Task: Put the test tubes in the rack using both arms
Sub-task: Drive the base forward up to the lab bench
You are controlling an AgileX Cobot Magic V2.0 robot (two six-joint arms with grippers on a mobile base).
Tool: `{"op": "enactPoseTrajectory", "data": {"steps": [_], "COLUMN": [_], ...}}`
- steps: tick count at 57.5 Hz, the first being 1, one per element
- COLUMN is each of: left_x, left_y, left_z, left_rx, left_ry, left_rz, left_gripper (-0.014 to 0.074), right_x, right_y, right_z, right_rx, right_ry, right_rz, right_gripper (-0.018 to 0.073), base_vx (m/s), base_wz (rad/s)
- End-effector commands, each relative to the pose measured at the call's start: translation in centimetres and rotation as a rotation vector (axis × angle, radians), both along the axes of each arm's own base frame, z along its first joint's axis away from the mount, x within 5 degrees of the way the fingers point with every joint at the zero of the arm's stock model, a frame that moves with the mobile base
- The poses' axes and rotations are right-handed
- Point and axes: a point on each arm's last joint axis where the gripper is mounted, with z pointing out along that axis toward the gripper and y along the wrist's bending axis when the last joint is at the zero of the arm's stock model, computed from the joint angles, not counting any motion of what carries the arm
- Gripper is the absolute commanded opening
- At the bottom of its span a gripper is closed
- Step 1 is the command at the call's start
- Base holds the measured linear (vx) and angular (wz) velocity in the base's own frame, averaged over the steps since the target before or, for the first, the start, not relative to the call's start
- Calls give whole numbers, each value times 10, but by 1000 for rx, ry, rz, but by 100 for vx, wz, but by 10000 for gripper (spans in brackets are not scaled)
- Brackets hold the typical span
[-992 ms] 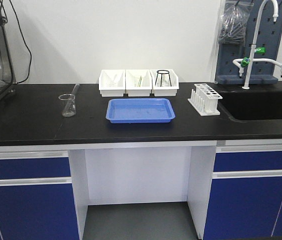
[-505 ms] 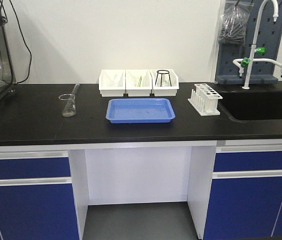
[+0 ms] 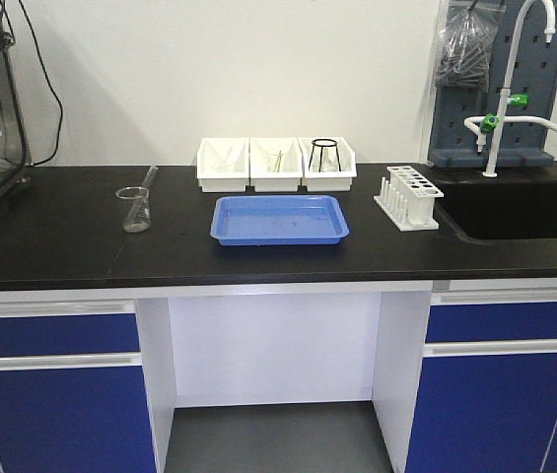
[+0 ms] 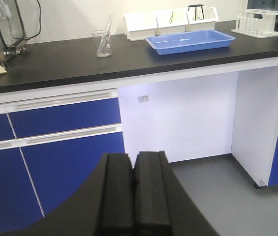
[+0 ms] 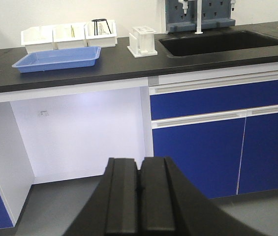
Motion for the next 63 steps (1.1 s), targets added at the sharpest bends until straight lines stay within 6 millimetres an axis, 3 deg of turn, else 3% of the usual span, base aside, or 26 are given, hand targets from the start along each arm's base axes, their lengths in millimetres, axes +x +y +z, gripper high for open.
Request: {"op": "enactPoseTrajectory", "data": {"steps": [1, 63], "left_x": [0, 0], "left_y": [0, 0], "left_z": [0, 0], "left_rx": [-17, -17], "left_ry": [-74, -74], "left_rz": [1, 1], "left_gripper": [-20, -20], "right_x": [0, 0], "right_y": [0, 0], "right_z": [4, 4], "right_rx": [-18, -17], "right_ry": [-76, -75], "right_rz": [4, 4], "right_gripper": [-7, -7], "base_vx": [9, 29], "base_wz": [0, 0]}}
